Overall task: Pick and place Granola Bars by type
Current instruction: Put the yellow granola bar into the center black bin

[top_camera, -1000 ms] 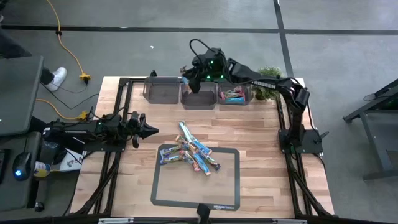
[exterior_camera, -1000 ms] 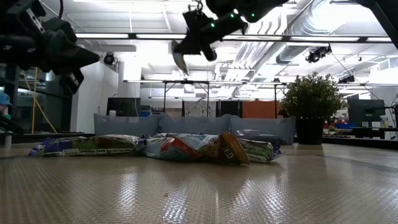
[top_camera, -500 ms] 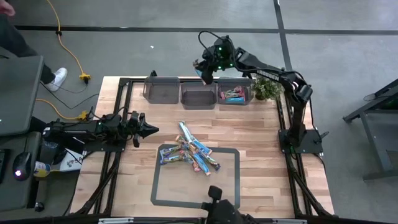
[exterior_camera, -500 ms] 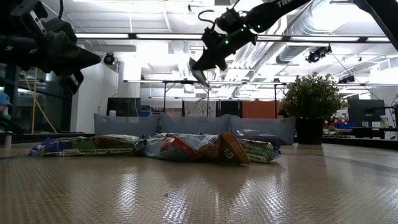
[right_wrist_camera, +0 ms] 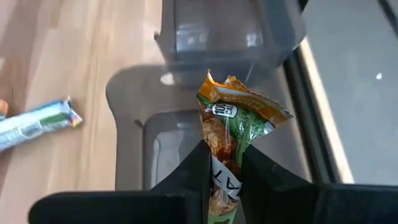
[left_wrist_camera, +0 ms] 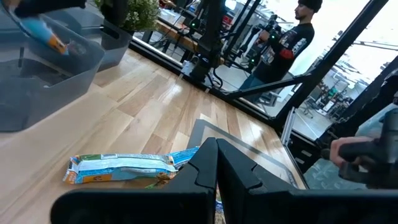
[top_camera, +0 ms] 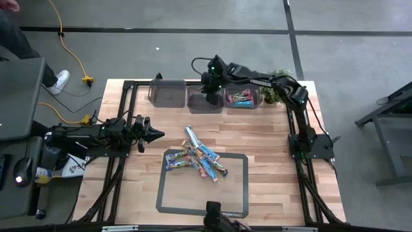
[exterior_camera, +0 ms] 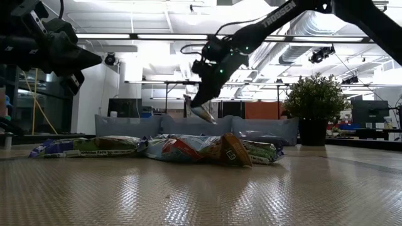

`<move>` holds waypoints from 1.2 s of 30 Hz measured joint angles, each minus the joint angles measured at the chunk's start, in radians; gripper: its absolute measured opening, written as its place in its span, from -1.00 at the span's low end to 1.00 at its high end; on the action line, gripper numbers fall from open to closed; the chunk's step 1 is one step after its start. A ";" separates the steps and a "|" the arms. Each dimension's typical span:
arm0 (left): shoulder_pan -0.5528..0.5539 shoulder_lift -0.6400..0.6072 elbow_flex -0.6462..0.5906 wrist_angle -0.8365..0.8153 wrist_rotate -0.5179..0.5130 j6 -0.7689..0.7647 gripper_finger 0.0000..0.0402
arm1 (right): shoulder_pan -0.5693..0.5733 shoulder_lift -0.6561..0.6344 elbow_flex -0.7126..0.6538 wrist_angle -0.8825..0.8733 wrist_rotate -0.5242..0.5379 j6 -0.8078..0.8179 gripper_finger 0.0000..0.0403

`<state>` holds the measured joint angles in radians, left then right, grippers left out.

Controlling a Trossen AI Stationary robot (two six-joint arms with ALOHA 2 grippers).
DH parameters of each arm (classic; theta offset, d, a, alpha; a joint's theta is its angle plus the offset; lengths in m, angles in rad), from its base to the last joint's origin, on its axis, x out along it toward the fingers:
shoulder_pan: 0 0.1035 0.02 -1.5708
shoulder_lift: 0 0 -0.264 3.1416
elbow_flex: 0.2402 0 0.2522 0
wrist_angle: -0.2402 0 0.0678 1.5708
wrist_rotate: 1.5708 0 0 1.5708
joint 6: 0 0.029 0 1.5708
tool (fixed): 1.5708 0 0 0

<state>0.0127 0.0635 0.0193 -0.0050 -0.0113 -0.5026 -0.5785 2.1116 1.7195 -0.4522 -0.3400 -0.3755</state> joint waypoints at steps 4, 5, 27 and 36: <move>0.000 0.000 0.000 0.000 0.000 0.000 -1.00 | 0.000 0.011 0.000 -0.049 0.000 -0.026 -0.76; 0.000 0.000 0.000 0.001 0.000 0.000 -1.00 | 0.002 0.011 0.000 -0.069 0.000 -0.036 -0.76; 0.000 0.000 0.000 0.001 -0.001 0.000 -1.00 | 0.082 0.024 0.000 -0.195 0.046 -0.182 -0.68; 0.000 0.000 0.000 0.000 -0.001 0.000 -1.00 | 0.082 0.024 0.000 -0.194 0.071 -0.125 -0.38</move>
<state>0.0125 0.0635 0.0193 -0.0048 -0.0120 -0.5026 -0.4965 2.1357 1.7195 -0.6460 -0.2693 -0.5001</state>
